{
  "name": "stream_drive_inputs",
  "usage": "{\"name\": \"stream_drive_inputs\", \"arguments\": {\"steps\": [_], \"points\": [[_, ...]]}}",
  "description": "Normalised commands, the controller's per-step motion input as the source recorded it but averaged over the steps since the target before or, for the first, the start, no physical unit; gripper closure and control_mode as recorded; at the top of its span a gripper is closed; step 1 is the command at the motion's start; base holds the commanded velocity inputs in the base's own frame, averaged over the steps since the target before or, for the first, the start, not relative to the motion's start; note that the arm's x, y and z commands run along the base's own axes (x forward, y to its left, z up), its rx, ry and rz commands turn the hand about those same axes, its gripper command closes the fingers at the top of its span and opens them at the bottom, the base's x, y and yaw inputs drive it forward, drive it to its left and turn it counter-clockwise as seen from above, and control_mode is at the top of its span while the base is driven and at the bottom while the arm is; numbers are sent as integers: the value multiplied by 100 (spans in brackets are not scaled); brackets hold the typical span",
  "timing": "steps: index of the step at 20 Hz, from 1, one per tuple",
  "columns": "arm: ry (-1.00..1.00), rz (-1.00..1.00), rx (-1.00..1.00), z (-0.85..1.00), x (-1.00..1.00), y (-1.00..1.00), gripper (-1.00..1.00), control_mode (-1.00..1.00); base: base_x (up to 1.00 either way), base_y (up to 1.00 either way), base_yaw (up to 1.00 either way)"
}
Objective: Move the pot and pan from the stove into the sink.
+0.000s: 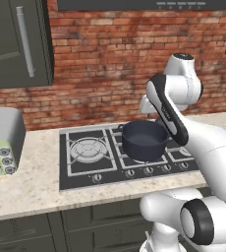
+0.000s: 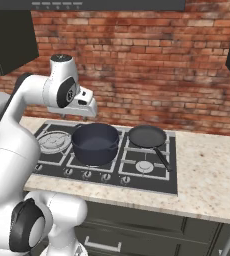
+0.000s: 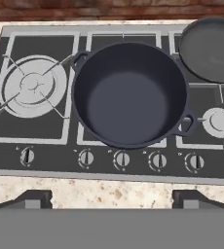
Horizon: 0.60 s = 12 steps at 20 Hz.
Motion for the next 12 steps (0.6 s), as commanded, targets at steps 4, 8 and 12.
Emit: {"name": "stream_drive_inputs", "arguments": {"steps": [4, 8, 12], "points": [[0, -29, 6, -12, 0, -27, -100, -100, 0, 0, 0], [0, -34, 6, -15, 0, -28, -100, -100, 0, 0, 0], [0, -31, 2, -18, 0, -14, -100, -100, 0, 0, 0]]}}
